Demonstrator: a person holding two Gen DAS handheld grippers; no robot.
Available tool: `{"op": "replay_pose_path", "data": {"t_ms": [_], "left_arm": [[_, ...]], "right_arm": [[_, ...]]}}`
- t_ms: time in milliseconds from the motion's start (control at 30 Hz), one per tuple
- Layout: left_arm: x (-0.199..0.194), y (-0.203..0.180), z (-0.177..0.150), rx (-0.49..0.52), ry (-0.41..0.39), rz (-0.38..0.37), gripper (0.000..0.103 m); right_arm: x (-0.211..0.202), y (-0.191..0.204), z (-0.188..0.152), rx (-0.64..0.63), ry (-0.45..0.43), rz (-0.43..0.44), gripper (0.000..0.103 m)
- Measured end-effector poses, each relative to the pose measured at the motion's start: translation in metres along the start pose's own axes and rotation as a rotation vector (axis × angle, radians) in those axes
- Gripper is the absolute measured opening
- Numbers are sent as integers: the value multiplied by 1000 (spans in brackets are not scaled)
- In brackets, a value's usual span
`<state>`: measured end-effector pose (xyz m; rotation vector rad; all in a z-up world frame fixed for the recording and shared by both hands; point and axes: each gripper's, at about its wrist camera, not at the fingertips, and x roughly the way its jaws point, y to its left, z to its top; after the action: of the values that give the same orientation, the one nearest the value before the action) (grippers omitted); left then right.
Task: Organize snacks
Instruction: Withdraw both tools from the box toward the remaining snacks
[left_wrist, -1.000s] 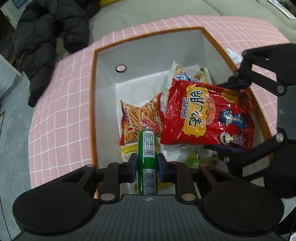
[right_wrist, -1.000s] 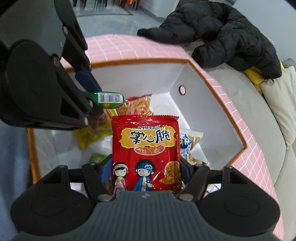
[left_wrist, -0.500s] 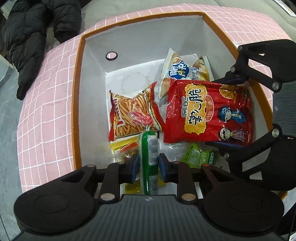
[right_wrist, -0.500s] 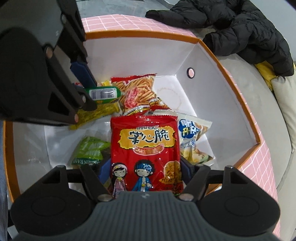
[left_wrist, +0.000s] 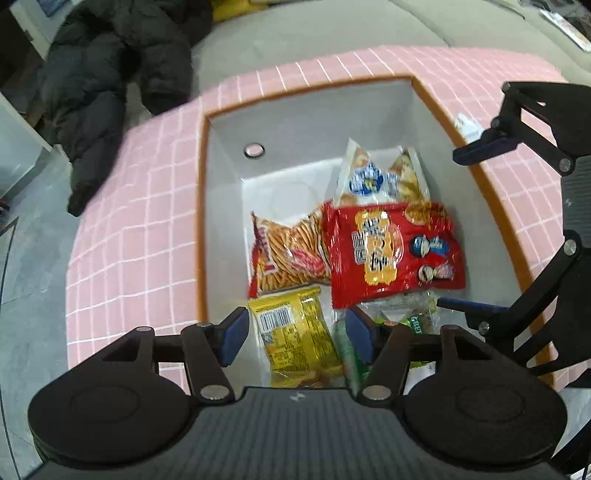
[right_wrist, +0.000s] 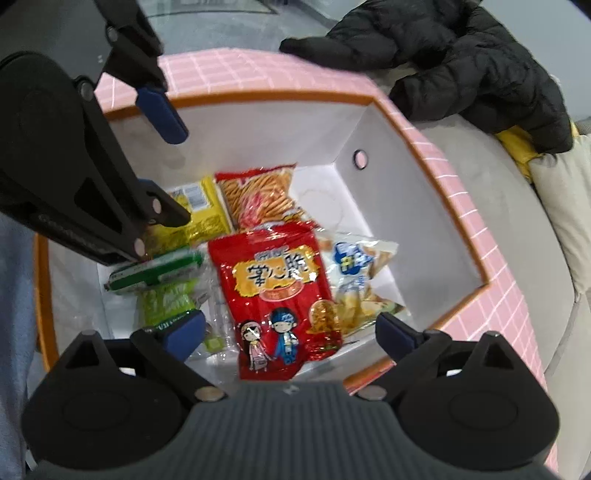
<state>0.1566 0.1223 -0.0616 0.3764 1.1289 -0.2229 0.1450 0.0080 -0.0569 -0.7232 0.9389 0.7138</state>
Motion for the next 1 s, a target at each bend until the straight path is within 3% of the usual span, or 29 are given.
{"op": "replay_pose_path", "data": {"t_ms": [267,533,767,1000], "left_arm": [[-39,-8,6,-65,-106,34,72],[-81,-34,6,-134,-255,37,72],[-105,-64,6,-190,-383,-14,72],[-104,-102,6,-225,-452,-77,75]], "right_arm": [[-47,-22,-12,167,-100,-23,95],[-98,-38,-49,340,-252,-72,95],[-133,-49,-95,507,-358,-114,95],[-155,-54,-146,652,-425,-174,97]]}}
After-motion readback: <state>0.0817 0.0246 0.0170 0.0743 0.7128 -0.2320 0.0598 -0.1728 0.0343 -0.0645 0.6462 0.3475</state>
